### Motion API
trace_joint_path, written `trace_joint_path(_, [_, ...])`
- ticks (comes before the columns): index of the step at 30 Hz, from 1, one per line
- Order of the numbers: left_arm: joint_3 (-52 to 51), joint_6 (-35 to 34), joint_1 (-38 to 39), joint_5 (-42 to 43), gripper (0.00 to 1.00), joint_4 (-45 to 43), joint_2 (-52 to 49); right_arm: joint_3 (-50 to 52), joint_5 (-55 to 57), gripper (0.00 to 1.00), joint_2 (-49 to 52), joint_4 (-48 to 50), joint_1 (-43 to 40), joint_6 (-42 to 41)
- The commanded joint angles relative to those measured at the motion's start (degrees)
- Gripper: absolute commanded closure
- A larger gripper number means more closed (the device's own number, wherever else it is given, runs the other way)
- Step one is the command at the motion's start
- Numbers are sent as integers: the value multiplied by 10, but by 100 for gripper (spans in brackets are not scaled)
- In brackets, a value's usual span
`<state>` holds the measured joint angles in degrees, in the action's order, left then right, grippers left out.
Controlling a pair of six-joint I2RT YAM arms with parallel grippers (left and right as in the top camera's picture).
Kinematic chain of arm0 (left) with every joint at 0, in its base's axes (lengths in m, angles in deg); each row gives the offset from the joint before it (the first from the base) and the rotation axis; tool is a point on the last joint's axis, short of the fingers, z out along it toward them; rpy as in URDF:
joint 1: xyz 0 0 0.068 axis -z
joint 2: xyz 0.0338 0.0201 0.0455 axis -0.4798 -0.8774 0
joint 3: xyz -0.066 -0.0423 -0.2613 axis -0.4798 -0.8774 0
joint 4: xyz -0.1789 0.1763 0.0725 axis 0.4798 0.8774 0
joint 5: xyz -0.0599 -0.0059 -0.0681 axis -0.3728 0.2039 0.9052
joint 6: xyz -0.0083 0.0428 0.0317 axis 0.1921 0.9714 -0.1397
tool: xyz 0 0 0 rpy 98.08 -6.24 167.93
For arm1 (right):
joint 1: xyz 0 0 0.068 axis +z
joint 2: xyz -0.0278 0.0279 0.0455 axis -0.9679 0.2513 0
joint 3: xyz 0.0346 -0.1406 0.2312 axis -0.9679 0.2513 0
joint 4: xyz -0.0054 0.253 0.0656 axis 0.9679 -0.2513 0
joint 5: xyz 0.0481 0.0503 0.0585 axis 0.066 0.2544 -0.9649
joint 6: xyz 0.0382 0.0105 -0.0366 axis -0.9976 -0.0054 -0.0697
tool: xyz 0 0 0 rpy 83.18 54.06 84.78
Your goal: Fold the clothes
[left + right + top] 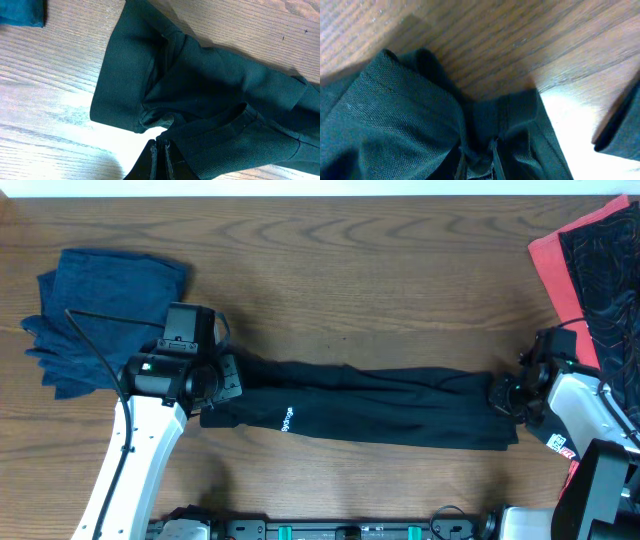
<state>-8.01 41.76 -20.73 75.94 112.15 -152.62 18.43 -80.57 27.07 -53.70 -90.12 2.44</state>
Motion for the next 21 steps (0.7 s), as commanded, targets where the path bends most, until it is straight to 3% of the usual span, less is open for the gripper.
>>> trace_joint_path(1, [2, -3, -2, -15, 94, 0, 4, -14, 16, 84, 2, -1, -8, 4])
trace_joint_path(19, [2, -3, -2, -15, 94, 0, 4, -28, 16, 85, 2, 0, -8, 5])
trace_joint_path(20, [2, -3, -2, -15, 94, 0, 4, -30, 16, 88, 2, -1, -8, 5])
trace_joint_path(21, [2, -3, -2, -15, 94, 0, 4, -31, 16, 96, 1, -2, -8, 5])
